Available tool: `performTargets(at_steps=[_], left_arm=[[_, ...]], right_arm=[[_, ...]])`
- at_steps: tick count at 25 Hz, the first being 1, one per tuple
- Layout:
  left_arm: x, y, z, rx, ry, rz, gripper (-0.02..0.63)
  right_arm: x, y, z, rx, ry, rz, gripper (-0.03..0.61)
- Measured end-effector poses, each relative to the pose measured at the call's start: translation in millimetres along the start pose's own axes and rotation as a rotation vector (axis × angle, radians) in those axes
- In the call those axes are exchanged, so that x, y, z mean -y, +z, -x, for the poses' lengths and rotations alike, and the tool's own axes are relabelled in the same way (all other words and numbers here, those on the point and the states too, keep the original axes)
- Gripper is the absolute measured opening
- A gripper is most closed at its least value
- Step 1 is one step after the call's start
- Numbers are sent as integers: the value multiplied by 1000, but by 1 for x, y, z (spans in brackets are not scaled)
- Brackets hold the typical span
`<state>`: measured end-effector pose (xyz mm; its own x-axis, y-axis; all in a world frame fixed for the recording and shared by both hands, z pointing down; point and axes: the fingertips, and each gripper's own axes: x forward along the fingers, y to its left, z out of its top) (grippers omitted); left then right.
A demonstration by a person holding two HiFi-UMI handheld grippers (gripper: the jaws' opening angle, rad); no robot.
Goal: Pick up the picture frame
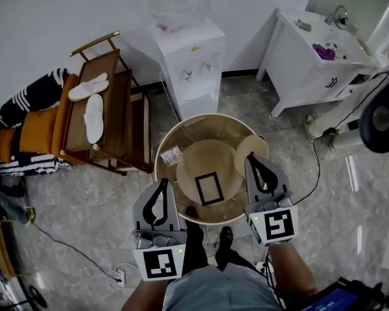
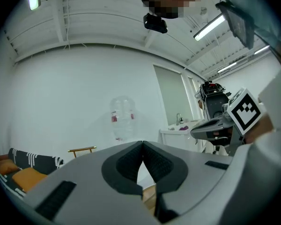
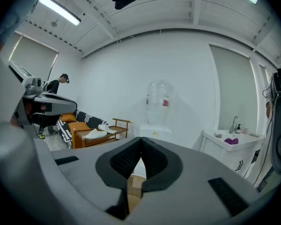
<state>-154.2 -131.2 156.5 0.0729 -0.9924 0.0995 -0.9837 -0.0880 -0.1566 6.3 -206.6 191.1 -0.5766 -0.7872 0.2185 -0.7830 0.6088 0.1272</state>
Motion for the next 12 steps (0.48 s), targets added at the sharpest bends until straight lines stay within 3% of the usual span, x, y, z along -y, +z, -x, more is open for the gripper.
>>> performTargets(at_steps=[12], left_arm=[[-32,-125,-41,-204,-39,67,15]], right_arm=[[-40,-129,-62,-224,27,-70,14]])
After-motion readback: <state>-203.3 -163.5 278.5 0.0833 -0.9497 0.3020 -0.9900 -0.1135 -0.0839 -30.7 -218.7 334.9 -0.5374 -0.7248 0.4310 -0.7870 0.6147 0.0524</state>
